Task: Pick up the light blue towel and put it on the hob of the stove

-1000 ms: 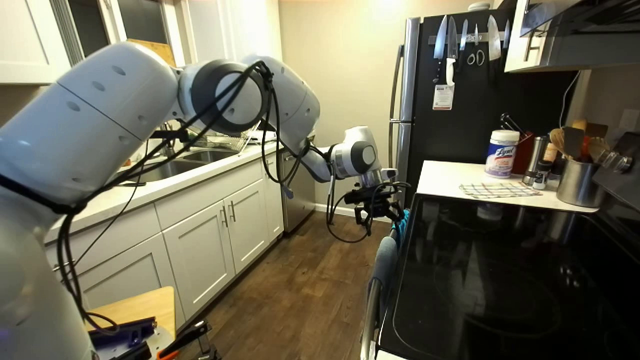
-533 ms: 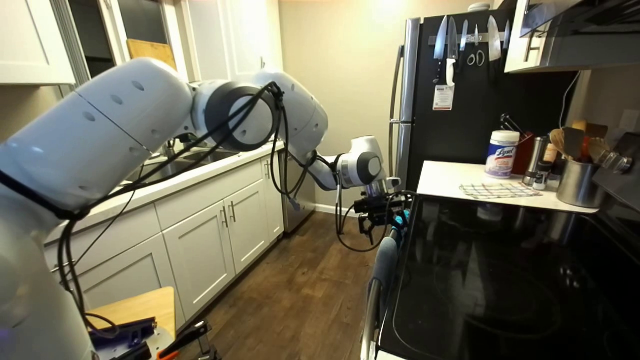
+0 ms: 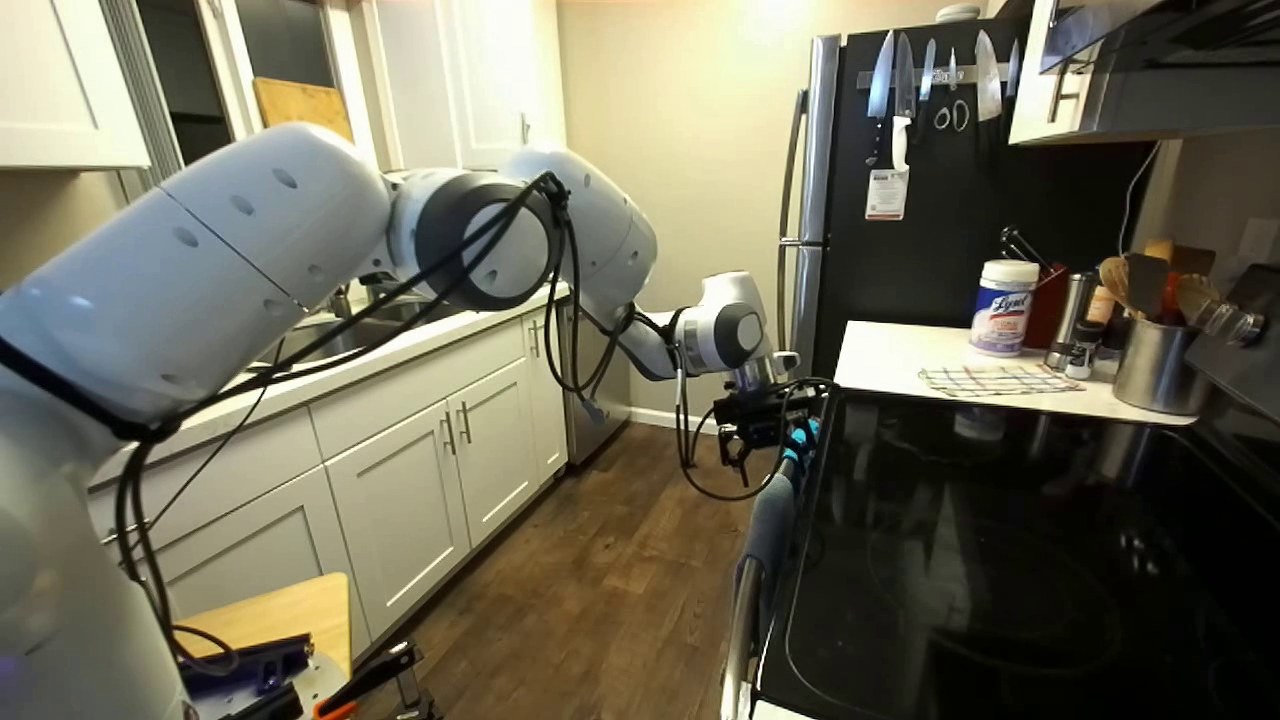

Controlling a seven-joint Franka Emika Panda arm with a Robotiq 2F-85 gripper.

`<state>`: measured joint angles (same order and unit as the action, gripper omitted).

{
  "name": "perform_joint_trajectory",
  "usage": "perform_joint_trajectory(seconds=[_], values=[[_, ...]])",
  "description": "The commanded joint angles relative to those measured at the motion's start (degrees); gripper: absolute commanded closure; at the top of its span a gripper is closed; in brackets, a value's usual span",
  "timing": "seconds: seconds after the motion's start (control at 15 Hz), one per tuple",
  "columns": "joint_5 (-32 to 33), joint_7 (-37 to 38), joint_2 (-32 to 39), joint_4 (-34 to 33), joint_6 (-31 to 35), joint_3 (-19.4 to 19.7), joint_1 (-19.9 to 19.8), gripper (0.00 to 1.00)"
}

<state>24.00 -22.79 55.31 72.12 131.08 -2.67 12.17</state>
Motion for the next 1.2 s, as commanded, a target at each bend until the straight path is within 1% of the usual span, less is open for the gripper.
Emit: perform_joint_trajectory(seconds=[0.0, 0.13, 0.33, 0.6, 0.8, 1.13], values=[[1.7, -1.2, -1.3, 1.7, 3.1, 0.7, 0.6, 0.0], [2.2, -1.2, -2.2, 3.0, 4.1, 0.5, 1.0, 0.0], [1.9, -1.6, -3.2, 4.9, 4.0, -0.6, 1.6, 0.0], [0.8, 0.4, -2.8, 5.0, 3.1, -0.9, 2.4, 0.0], [0.2, 1.5, -2.6, 5.5, 3.8, -0.9, 1.9, 0.0], [-2.1, 3.0, -0.5, 4.7, 2.8, -1.0, 0.3, 0.0]])
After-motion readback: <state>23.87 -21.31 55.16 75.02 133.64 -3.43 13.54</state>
